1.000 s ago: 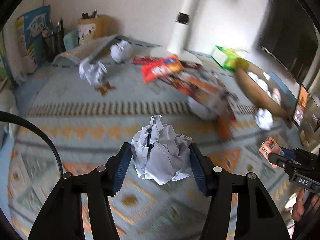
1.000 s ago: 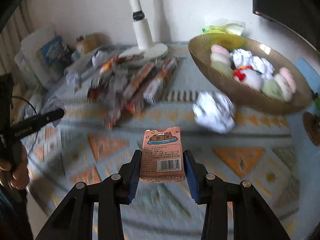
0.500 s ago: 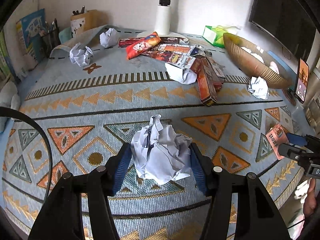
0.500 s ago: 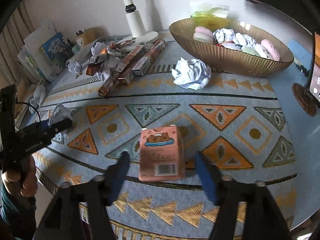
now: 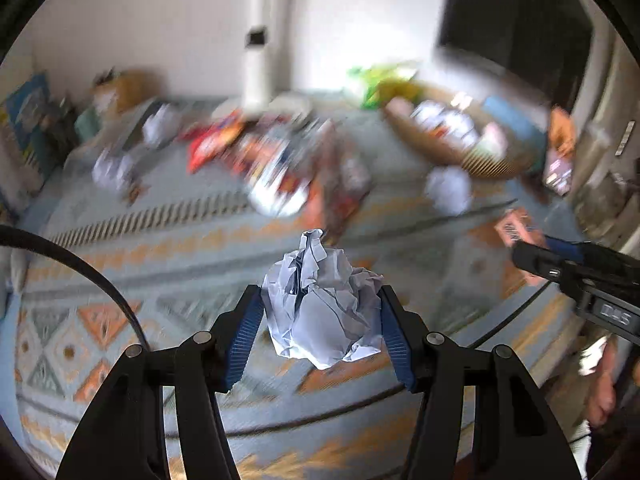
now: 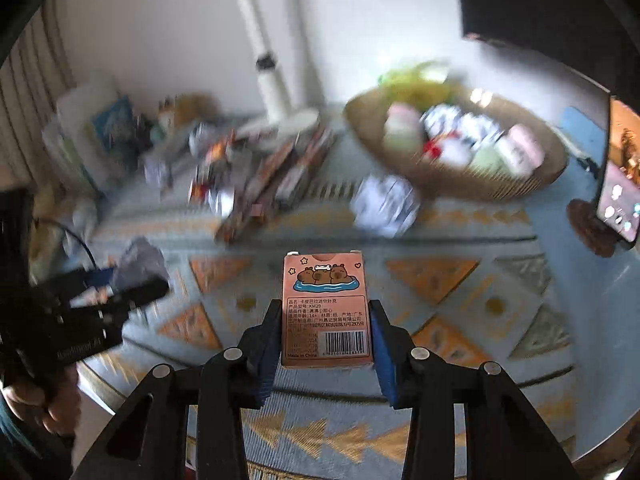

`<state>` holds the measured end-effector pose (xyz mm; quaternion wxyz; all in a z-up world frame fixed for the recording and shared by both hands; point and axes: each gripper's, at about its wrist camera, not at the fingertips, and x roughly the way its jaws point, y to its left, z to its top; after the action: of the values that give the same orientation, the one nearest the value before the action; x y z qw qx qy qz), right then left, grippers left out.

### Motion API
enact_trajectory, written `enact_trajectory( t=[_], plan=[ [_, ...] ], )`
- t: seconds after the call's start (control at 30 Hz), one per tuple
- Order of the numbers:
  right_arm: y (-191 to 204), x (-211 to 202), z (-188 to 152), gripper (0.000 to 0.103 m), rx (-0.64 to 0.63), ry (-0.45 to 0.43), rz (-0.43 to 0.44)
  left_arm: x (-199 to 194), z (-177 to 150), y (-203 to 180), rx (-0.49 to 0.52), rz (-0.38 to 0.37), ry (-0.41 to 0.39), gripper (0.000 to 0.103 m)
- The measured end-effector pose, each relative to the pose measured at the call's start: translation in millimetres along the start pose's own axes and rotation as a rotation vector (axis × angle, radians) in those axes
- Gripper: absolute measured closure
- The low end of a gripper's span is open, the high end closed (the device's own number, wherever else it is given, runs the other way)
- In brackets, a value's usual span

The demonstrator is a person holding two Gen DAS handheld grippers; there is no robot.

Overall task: Organize objects
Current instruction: 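Carry the paper ball and juice box to the brown bowl and release both, then grasp a paper ball with the left tool while the right tool grasps another paper ball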

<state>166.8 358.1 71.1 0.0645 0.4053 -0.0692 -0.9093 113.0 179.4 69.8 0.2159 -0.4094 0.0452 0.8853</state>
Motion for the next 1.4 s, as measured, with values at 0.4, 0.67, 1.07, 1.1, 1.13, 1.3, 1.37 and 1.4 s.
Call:
enact_trajectory(
  t=[0.4,0.67,1.07,1.1,1.13,1.3,1.37,1.4],
  plan=[
    [-68.4,-54.3,106.5,0.063,0.064,-0.254,-0.125,27.6,142.7,-82.0,0.068,-0.126,-0.153,0.048],
    [-100.2,-38.6,147.4,0.063,0.134,-0.269,-0.146,87.2,175.0,-110.4,0.042,-0.184,-0.121,0.047],
    [-151.6,13.2,135.2,0.056,0.293,-0.156,-0.116,143.1,156.4,-98.3,-0.110,-0.271,-0.047,0.024],
    [-155.2,11.9,132.7,0.056,0.306,-0.153,-0.112,140.5,155.0,-97.8,-0.118,-0.274,-0.046,0.024],
    [-157.6,9.6,130.5,0.056,0.315,-0.152,-0.114,134.7,154.2,-97.5,-0.124,-0.287,-0.054,0.024],
    [-153.9,-9.7,116.6,0.056,0.337,-0.156,-0.107,88.8,145.8,-98.6,-0.111,-0.314,-0.104,0.024],
    [-141.4,-18.9,110.4,0.056,0.329,-0.155,-0.096,70.3,139.0,-97.2,-0.100,-0.311,-0.122,0.024],
    [-135.4,-22.2,109.0,0.055,0.320,-0.154,-0.088,58.6,134.1,-95.4,-0.096,-0.305,-0.139,0.024]
  ],
)
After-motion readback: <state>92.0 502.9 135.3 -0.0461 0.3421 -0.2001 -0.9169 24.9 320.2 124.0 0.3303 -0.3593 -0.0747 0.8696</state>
